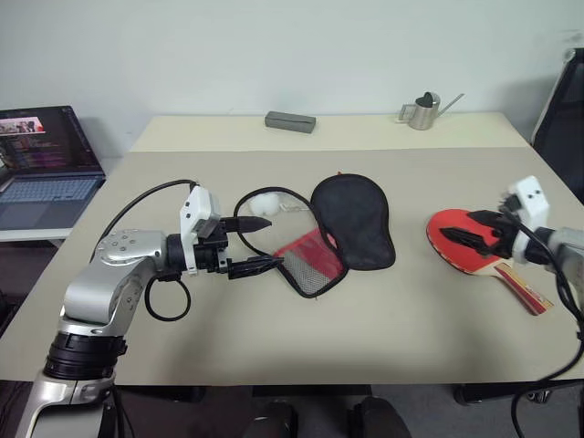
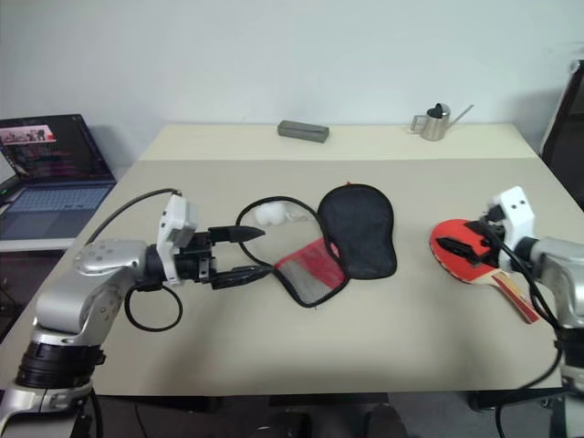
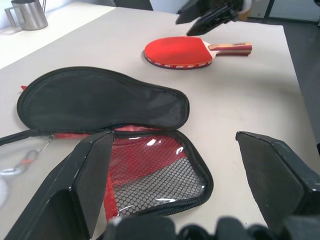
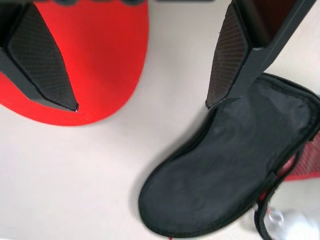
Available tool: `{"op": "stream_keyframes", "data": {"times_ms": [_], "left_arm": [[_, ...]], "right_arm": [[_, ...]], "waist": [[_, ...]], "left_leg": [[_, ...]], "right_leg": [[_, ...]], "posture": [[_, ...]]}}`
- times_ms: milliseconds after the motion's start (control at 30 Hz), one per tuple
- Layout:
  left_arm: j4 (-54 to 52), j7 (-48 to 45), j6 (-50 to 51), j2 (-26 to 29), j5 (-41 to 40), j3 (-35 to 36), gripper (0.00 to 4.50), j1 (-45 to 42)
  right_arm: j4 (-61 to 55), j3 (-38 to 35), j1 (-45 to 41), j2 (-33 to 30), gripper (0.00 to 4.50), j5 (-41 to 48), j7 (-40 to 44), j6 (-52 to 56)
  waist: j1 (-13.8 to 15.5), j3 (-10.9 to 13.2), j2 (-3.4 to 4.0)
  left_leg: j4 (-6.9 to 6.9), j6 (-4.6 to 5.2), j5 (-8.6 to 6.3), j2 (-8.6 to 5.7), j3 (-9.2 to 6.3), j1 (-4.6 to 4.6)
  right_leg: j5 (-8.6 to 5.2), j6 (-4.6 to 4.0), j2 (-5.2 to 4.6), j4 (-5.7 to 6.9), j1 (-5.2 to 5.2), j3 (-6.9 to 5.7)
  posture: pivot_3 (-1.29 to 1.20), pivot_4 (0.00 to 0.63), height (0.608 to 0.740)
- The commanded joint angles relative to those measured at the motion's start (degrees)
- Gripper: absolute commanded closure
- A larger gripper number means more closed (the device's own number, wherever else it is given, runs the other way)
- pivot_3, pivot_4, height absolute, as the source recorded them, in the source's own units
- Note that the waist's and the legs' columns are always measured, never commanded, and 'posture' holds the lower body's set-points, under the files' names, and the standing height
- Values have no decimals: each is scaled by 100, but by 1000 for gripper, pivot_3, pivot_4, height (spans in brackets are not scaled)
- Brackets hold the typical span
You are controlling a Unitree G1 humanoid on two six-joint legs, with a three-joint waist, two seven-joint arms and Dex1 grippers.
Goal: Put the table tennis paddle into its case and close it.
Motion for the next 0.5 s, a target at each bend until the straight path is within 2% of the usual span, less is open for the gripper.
{"op": "stream_keyframes", "data": {"times_ms": [33,200,500], "left_arm": [[-209,24,35,-40,-111,-28,231,-170],[-321,172,167,-177,-110,-185,231,-567],[-459,352,329,-603,-189,-492,231,-1379]], "right_arm": [[-134,-433,440,-232,32,69,47,-166],[260,-622,1091,-564,32,-3,288,-493],[1224,-588,1276,-855,32,-90,528,-1022]], "waist": [[-1,0,-1],[9,3,-4],[-17,5,-9]], "left_leg": [[1,1,0,-1,4,0],[2,3,-1,0,6,0],[2,2,0,9,27,5]], "right_leg": [[1,2,0,-1,0,3],[1,3,-1,-1,3,1],[1,4,3,1,5,7]], "posture": [[0,150,740],[0,150,740],[0,150,740]]}}
